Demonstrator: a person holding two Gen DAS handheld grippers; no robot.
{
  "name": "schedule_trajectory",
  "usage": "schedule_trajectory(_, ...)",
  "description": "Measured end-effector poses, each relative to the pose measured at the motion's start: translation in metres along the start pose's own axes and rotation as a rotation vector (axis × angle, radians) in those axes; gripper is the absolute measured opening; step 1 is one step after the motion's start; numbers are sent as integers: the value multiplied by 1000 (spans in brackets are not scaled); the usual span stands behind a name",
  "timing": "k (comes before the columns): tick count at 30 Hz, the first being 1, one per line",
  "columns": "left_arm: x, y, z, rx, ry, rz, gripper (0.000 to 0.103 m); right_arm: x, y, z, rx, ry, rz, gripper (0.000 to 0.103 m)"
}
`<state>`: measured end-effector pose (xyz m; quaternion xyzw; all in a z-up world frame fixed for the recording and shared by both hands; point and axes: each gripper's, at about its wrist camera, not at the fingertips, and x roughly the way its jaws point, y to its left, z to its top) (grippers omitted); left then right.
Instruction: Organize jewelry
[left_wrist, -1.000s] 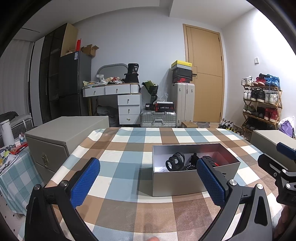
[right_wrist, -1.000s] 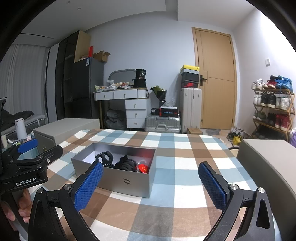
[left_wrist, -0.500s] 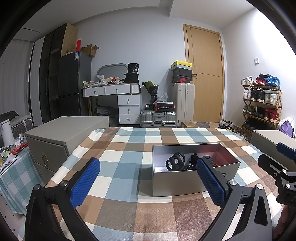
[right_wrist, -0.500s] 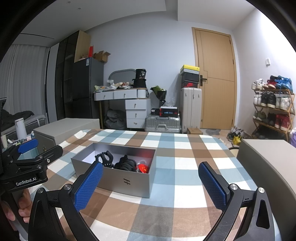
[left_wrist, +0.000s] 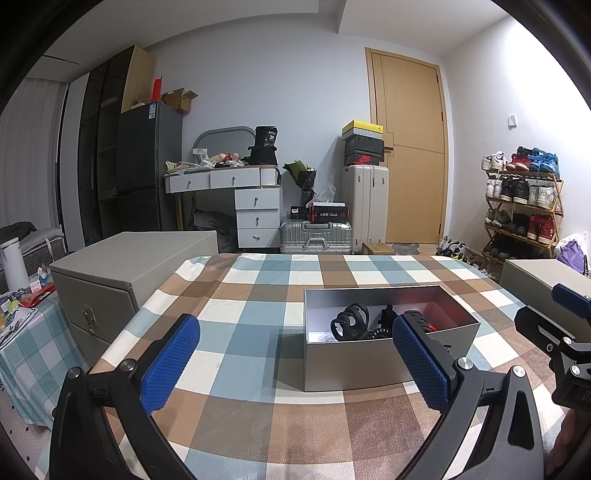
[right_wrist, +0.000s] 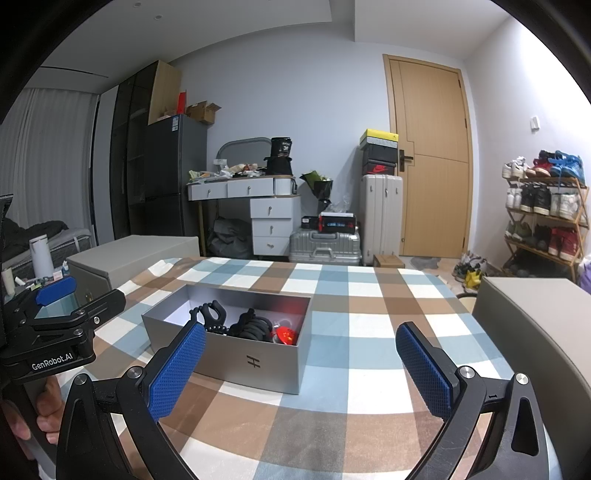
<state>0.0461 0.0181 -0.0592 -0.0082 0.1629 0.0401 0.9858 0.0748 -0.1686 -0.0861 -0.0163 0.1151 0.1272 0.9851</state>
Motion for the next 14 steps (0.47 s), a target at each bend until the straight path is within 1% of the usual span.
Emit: schedule_trajectory(14, 0, -1, 0, 1, 1, -2, 102, 0, 0, 0, 0, 0, 0, 103)
